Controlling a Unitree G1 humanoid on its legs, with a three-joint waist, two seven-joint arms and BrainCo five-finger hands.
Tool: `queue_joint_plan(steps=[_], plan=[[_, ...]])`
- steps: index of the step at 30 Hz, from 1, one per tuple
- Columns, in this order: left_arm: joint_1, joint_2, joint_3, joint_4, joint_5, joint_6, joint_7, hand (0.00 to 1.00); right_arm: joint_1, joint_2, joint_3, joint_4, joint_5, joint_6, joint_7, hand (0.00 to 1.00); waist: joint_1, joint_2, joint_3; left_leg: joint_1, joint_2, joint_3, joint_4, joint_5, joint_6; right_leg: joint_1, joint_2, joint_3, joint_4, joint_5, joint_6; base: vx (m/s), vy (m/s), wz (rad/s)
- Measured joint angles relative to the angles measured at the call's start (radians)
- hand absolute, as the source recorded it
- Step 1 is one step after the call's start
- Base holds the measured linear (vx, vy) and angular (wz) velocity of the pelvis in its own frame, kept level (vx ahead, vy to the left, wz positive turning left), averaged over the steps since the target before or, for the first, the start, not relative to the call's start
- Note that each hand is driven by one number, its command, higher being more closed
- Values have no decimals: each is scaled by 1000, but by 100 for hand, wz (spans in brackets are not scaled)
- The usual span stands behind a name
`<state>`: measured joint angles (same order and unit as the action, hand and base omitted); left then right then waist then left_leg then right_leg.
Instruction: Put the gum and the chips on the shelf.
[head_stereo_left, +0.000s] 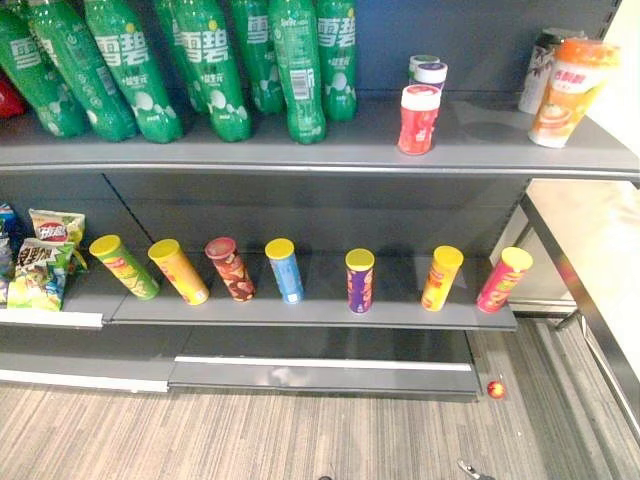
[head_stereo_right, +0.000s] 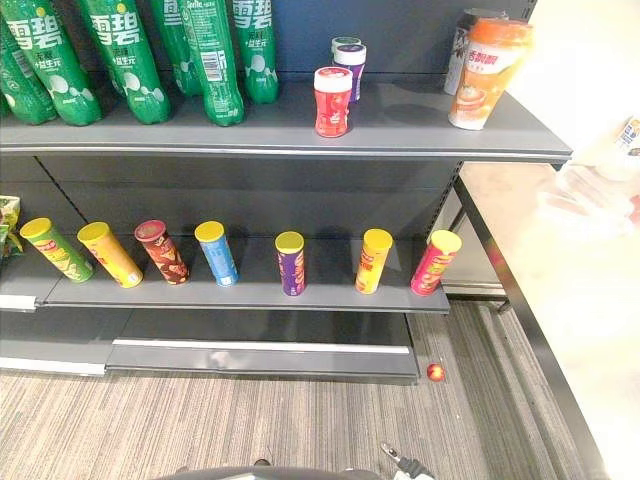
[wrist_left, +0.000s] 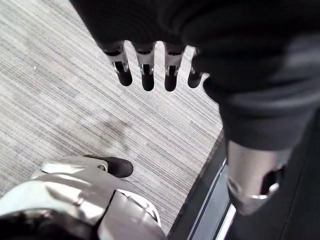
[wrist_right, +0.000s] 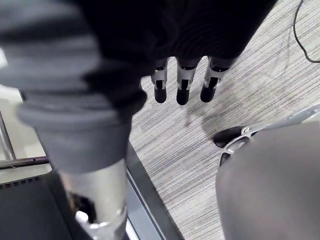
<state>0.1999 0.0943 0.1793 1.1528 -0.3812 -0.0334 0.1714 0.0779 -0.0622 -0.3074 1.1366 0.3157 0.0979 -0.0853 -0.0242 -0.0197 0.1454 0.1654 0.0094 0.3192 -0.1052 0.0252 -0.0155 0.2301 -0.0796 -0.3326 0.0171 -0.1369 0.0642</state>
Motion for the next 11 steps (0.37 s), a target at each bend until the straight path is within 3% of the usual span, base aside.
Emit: queue_joint_plan(steps=[11], plan=[[-1,11,-29,0,-10,27,1,0,3,-3,-10,21,0,-7,0,0,-1,3,1,5,1,2,0,-1,-2,4,2,2,-1,0,0,0,0,0]])
